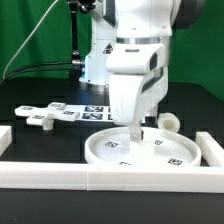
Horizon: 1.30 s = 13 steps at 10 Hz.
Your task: Assemble round table
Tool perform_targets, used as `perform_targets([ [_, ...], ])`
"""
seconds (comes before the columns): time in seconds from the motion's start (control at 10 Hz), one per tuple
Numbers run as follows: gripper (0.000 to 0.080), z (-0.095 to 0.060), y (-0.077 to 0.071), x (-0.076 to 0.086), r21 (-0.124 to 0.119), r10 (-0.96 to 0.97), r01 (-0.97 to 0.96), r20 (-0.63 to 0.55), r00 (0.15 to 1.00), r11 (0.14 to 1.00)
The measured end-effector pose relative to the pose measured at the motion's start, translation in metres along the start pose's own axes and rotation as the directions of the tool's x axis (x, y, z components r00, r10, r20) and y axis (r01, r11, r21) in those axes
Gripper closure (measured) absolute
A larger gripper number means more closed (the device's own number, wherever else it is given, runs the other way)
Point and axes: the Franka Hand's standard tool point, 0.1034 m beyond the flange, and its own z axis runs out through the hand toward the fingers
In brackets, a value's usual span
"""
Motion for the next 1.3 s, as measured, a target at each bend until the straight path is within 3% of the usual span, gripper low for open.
perform_targets([
  [0.2,0.0151,-0.010,-0.017,0.002,0.000,0.106,-0.106,0.011,0.994,0.994],
  [0.4,0.0151,-0.011,-0.034,0.009,-0.007,0.243,-0.243,0.006,0.970,0.970],
  [0.5,0.0151,-0.009,-0.037,0.013,-0.017,0.263,-0.263,-0.009,0.965,0.965],
  [1.0,0.0151,-0.008,-0.039,0.014,-0.006,0.434,-0.435,-0.013,0.901,0.901],
  [1.3,0.0151,-0.007,-0.058,0.032,0.006,0.749,-0.749,0.001,0.663,0.662],
])
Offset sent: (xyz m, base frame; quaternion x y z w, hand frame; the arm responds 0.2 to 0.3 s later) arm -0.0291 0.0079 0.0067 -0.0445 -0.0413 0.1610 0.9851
